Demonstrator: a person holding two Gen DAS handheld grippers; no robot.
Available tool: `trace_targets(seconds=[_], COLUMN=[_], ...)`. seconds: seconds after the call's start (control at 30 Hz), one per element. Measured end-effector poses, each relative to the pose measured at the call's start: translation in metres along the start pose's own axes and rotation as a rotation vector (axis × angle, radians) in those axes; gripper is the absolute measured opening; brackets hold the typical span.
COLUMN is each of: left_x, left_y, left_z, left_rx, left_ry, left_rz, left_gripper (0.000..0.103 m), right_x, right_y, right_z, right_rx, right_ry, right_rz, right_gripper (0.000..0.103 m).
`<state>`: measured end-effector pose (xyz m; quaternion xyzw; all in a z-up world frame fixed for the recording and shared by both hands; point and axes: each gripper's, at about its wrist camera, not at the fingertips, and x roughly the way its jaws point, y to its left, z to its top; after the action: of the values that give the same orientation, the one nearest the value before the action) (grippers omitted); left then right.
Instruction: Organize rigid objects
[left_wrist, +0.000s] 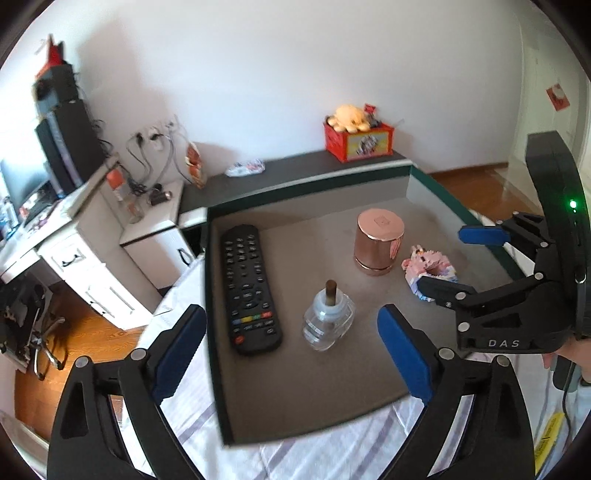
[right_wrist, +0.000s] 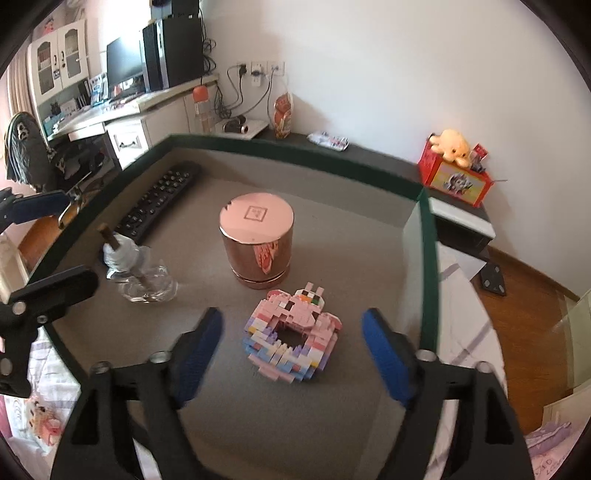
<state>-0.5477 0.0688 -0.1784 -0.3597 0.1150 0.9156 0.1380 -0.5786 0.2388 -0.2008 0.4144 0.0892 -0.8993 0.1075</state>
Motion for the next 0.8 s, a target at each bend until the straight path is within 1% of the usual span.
trace_targets(seconds=[0.07, 0.13, 0.17, 0.27, 0.33, 0.37, 0.4, 0.53, 0.57, 0.63, 0.7, 0.8], left_x=[-0.018, -0.043, -0.055, -0.090, -0.116, -0.128, -0.144, -0.187, -0.197, -0.220, -0.243, -0.266], left_y=[0.005, 0.008, 0.008, 0.007, 0.005, 0.003, 0.003, -0.002, -0.005, -0.009, -0.012, -0.014], left_z=[-0.003, -0.009, -0.013, -0.026, -0.037, -0.042, -0.050, -0.076, -0.083, -0.099, -0.115, -0.133], left_rx=[-0.019, -0.037, -0.045, -0.055, -0.076, -0.090, -0.109, -0.139, -0.142, -0.161, -0.192, -0.226], left_ry=[-0.033, -0.078, -0.099, -0.151, -0.202, -0.223, -0.250, -0.304, -0.318, -0.371, -0.413, -0.447], left_rz=[0.019, 0.042, 0.051, 0.056, 0.076, 0.088, 0.112, 0.142, 0.156, 0.215, 0.257, 0.276], left_gripper=[0.097, 0.101, 0.103, 0.103, 0.103, 0.103, 0.103, 0.103, 0.103, 0.103, 0.103, 0.103], right_x=[-0.019, -0.039, -0.056, -0.094, -0.124, -0.142, -0.154, -0.205, -0.219, -0.240, -0.262, -0.288], right_y=[0.002, 0.004, 0.005, 0.009, 0.013, 0.017, 0.020, 0.031, 0.035, 0.043, 0.052, 0.063], right_z=[-0.002, -0.004, -0.008, -0.017, -0.027, -0.034, -0.040, -0.068, -0.077, -0.090, -0.107, -0.131], right_rx=[0.008, 0.016, 0.025, 0.047, 0.060, 0.064, 0.069, 0.087, 0.100, 0.115, 0.128, 0.141], right_ry=[-0.039, -0.078, -0.115, -0.197, -0.257, -0.293, -0.316, -0.409, -0.431, -0.474, -0.517, -0.566], right_rz=[0.004, -0.004, -0.014, -0.017, -0.043, -0.060, -0.071, -0.124, -0.133, -0.149, -0.185, -0.222], right_gripper=[0.081, 0.081, 0.082, 0.083, 0.093, 0.096, 0.103, 0.103, 0.103, 0.103, 0.103, 0.103])
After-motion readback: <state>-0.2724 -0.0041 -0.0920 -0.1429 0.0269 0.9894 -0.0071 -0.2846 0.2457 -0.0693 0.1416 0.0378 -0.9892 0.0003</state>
